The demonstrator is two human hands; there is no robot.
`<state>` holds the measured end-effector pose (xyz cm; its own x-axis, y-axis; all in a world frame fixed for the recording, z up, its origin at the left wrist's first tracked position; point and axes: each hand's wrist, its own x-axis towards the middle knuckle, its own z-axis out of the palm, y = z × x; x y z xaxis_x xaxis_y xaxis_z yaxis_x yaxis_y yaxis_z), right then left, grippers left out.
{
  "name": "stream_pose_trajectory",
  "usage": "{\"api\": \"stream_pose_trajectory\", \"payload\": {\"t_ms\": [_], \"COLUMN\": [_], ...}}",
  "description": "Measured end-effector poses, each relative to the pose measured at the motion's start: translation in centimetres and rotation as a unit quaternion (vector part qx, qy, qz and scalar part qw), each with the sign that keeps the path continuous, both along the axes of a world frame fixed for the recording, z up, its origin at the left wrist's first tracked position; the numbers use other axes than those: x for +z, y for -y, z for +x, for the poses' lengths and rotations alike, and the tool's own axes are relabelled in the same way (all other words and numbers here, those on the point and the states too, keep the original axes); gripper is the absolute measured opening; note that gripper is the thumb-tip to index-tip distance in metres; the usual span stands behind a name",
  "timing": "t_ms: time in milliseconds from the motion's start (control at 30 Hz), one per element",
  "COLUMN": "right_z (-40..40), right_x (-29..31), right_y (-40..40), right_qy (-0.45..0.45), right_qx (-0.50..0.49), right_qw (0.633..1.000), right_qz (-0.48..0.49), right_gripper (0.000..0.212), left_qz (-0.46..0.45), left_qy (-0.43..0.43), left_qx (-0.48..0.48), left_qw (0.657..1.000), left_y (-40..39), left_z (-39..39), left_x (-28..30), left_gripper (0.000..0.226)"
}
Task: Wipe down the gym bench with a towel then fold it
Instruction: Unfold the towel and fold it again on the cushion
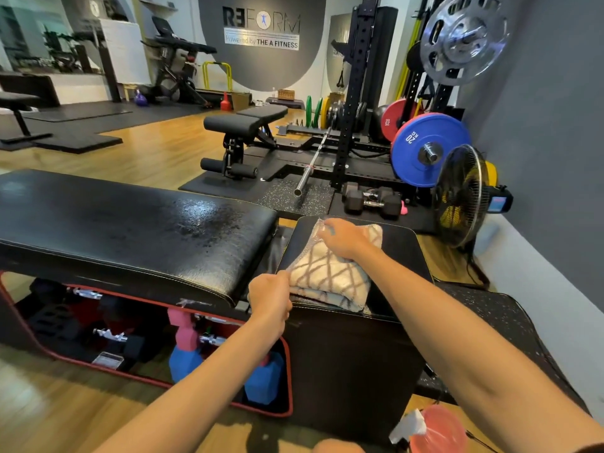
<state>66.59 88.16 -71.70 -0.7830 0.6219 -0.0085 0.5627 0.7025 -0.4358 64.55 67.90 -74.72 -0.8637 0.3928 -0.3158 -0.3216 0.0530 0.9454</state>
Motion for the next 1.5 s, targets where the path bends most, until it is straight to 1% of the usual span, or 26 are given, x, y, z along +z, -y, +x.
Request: {"api": "stream_pose_trajectory", "payload": {"t_ms": [67,133,200,233,300,333,400,433,467,533,567,633,700,767,833,867,900,967,1033,1100,1167,1233,1300,1367,1433,1500], "right_z": [0.4,0.8,1.3,1.5,2.3,2.5,2.8,3.1,3.3,4.1,4.8,6.7,9.2,12.2,14.8,15.7,16.4,17.0,16.5,15.8,15.4,15.3,15.1,14.8,14.4,13.8], "right_x": [-1.0,-0.8,-0.1,0.4,1.4,1.4,0.3,-0.7,-1.6,-2.2,-1.9,-0.9,-0.4,-0.7,-1.2,-1.5,-1.8,-2.4,-3.2,-3.9,-4.0,-3.5,-2.9,-2.5,-1.9,-1.2], "right_y": [0.2,0.1,-0.1,-0.1,0.2,0.3,0.5,0.5,0.5,1.2,1.7,2.8,3.7,4.6,5.3,5.6,5.7,5.8,6.1,6.4,6.4,6.1,5.7,5.4,5.3,5.1], "right_qy": [-0.023,-0.041,-0.035,-0.017,0.040,0.073,0.141,0.148,0.122,-0.018,-0.089,-0.163,-0.178,-0.168,-0.154,-0.142,-0.130,-0.107,-0.100,-0.126,-0.174,-0.244,-0.284,-0.315,-0.351,-0.375], "right_qx": [0.010,0.016,0.026,0.030,0.022,0.013,0.015,0.017,0.016,0.000,-0.005,0.018,0.090,0.164,0.204,0.213,0.218,0.220,0.218,0.206,0.188,0.146,0.097,0.079,0.061,0.028], "right_qw": [0.999,0.997,0.996,0.995,0.992,0.990,0.981,0.980,0.985,0.997,0.993,0.982,0.972,0.963,0.957,0.957,0.958,0.958,0.954,0.949,0.950,0.953,0.952,0.945,0.933,0.925], "right_qz": [0.046,0.056,0.076,0.093,0.115,0.123,0.132,0.131,0.120,0.081,0.073,0.096,0.124,0.133,0.136,0.137,0.137,0.146,0.179,0.201,0.179,0.106,0.060,0.048,0.047,0.048], "right_gripper": [0.053,0.052,0.053,0.053,0.055,0.055,0.057,0.060,0.059,0.042,0.040,0.041,0.033,0.032,0.035,0.037,0.044,0.063,0.072,0.063,0.047,0.035,0.037,0.036,0.040,0.046], "left_qz": [-0.028,-0.104,-0.131,-0.108,-0.071,-0.072,-0.107,-0.143,-0.192,-0.244,-0.252,-0.269,-0.234,-0.177,-0.158,-0.157,-0.144,-0.119,-0.105,-0.103,-0.104,-0.087,-0.038,0.011,0.020,0.001], "left_qy": [-0.032,-0.175,-0.351,-0.435,-0.565,-0.605,-0.624,-0.613,-0.593,-0.549,-0.544,-0.564,-0.621,-0.690,-0.731,-0.735,-0.734,-0.717,-0.717,-0.721,-0.719,-0.704,-0.668,-0.633,-0.601,-0.599], "left_qx": [-0.013,-0.026,-0.015,-0.016,-0.075,-0.130,-0.263,-0.326,-0.380,-0.445,-0.458,-0.450,-0.433,-0.431,-0.431,-0.431,-0.428,-0.420,-0.406,-0.393,-0.368,-0.320,-0.287,-0.299,-0.351,-0.377], "left_qw": [0.999,0.979,0.927,0.894,0.819,0.782,0.728,0.705,0.684,0.664,0.657,0.638,0.610,0.555,0.505,0.500,0.507,0.543,0.557,0.561,0.580,0.628,0.685,0.714,0.718,0.706], "left_y": [0.2,0.5,0.2,-0.3,-2.0,-3.0,-5.0,-5.8,-6.2,-6.1,-5.8,-4.5,-2.4,-0.3,0.8,0.7,0.4,-0.1,-0.4,-0.3,-0.3,-0.6,-0.9,-0.9,-0.7,-0.8], "left_z": [-0.2,-0.6,-1.3,-1.7,-2.3,-2.5,-2.7,-3.0,-3.2,-3.5,-3.7,-4.0,-4.5,-5.3,-6.1,-6.3,-6.3,-5.8,-5.7,-5.4,-4.9,-4.3,-3.9,-3.9,-4.1,-4.2], "left_x": [-0.1,0.6,2.0,2.9,4.8,5.2,5.2,4.6,3.9,2.5,1.7,0.6,0.1,-0.2,-0.4,-0.4,-0.4,-0.4,-0.4,-0.4,-0.6,-0.3,0.4,1.1,1.5,1.2], "left_gripper": [0.027,0.014,0.018,0.017,0.015,0.018,0.027,0.034,0.040,0.050,0.054,0.068,0.084,0.084,0.087,0.087,0.085,0.079,0.077,0.074,0.064,0.055,0.049,0.045,0.051,0.061]}}
